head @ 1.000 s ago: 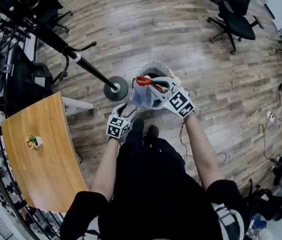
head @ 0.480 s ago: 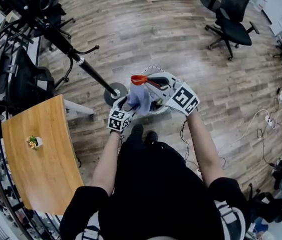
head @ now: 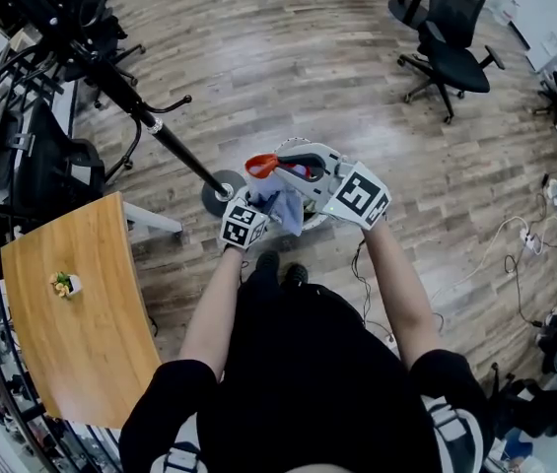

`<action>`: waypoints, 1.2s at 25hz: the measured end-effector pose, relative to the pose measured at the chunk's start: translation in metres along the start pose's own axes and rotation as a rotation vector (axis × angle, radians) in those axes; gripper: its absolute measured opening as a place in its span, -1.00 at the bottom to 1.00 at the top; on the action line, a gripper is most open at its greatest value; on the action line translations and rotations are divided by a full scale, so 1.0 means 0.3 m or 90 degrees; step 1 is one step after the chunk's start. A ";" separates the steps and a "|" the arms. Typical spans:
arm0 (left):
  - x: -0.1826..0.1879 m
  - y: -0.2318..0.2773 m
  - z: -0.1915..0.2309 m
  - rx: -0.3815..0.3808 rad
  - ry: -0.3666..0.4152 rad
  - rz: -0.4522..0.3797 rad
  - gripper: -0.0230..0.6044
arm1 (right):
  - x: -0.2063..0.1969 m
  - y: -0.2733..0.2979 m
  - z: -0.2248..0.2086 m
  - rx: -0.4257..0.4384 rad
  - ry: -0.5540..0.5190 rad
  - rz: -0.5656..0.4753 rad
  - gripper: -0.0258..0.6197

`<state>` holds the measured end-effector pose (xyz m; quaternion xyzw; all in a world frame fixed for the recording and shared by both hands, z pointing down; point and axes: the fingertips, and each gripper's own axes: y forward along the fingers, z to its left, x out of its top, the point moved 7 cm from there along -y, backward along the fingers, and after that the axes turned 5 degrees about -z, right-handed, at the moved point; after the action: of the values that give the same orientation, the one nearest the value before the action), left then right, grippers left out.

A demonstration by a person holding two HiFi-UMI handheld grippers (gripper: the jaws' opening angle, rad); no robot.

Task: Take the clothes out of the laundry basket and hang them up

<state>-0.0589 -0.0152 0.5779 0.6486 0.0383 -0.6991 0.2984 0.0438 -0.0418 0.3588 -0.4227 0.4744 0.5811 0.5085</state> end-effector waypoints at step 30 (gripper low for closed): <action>0.297 -0.826 0.271 0.320 0.083 -0.101 -0.74 | -0.035 0.115 -0.076 -0.078 0.074 -0.096 -0.81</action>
<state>-0.2447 0.1191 0.4250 0.7412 -0.0666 -0.6644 0.0687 0.0110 -0.0673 0.3688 -0.5205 0.4337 0.5434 0.4957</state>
